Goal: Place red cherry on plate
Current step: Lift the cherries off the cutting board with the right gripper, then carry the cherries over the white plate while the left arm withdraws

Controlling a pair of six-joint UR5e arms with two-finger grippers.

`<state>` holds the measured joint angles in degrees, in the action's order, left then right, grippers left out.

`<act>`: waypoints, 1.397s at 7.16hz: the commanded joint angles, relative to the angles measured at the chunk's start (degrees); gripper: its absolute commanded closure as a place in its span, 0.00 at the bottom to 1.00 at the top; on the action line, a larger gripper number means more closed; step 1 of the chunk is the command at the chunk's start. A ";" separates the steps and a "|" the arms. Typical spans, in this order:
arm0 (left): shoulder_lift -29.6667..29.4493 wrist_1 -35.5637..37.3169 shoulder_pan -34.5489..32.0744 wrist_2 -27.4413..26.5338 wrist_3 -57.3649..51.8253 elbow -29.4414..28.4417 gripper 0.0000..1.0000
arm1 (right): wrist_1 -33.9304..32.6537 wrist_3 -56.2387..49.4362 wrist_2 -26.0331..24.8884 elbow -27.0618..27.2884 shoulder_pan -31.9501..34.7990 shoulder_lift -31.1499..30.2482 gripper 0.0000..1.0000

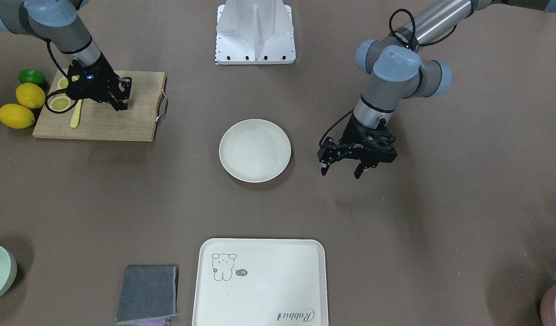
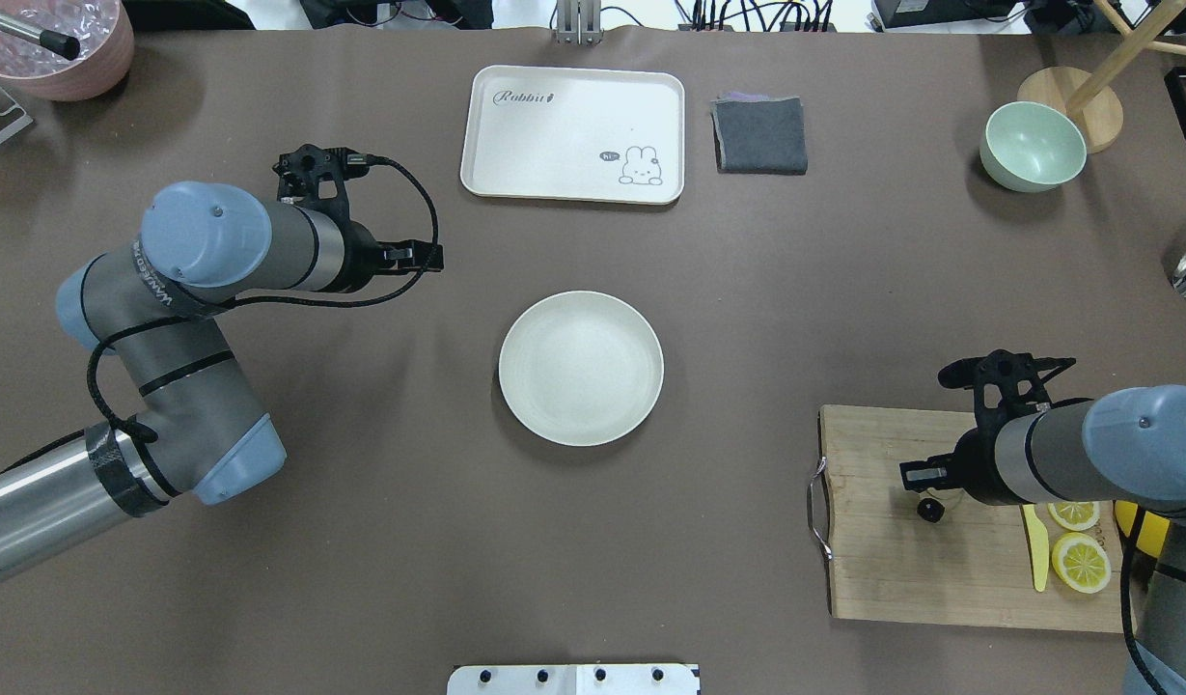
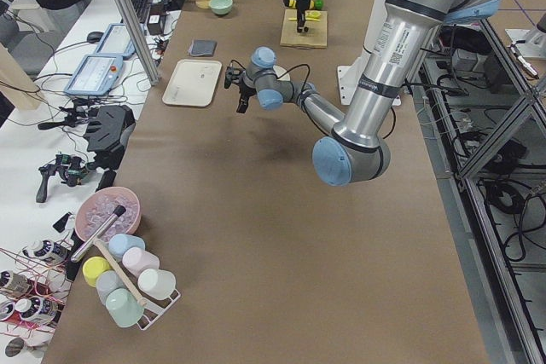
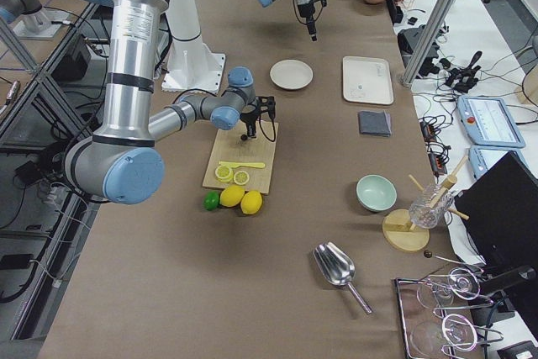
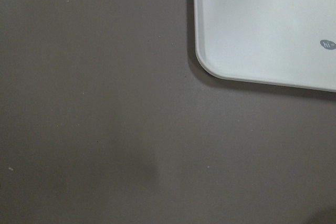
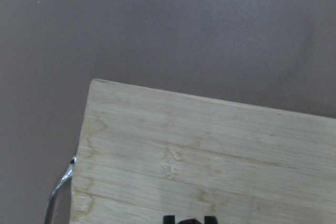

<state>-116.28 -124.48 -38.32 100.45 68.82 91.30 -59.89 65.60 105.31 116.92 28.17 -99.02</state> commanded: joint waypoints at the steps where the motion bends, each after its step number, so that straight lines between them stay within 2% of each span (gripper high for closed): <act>1: 0.00 -0.06 0.00 0.01 0.09 0.02 0.02 | -0.14 -0.03 2.79 1.03 3.02 0.67 1.00; 2: 0.00 -0.06 0.00 0.01 0.09 0.02 0.02 | -0.23 -0.03 2.97 0.94 3.20 2.85 1.00; 3: 0.09 -0.06 0.00 0.01 0.09 0.02 0.02 | -3.53 0.06 3.32 1.03 3.90 6.96 1.00; 4: 0.52 -0.24 -0.09 0.01 0.09 0.10 0.02 | -13.75 0.06 3.85 0.94 4.52 16.23 1.00; 5: 0.70 -0.50 -0.61 0.10 0.00 0.19 0.02 | -27.16 0.49 3.42 -0.01 4.00 27.02 1.00; 6: 1.05 -0.59 -2.27 0.19 -0.17 0.54 0.02 | -32.08 1.02 3.07 -1.33 3.39 32.87 1.00; 7: 2.62 -0.59 -3.42 0.19 -0.35 0.81 0.02 | -32.04 2.85 2.02 -4.65 2.08 36.58 1.00; 8: 4.55 -0.51 -7.69 1.75 -3.66 0.72 0.02 | -32.04 3.13 0.01 -10.60 1.37 42.36 1.00; 9: 6.74 -0.50 -13.30 7.77 -13.26 0.11 0.02 | -31.96 3.31 -1.67 -15.18 0.58 46.34 1.00; 10: 8.59 -0.50 -17.36 10.27 -23.19 -1.81 0.02 | -30.82 3.92 -2.47 -18.97 0.22 48.81 1.00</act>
<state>-110.10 -124.99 -50.21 106.69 56.68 91.16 -91.50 68.88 104.28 103.21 29.07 -54.35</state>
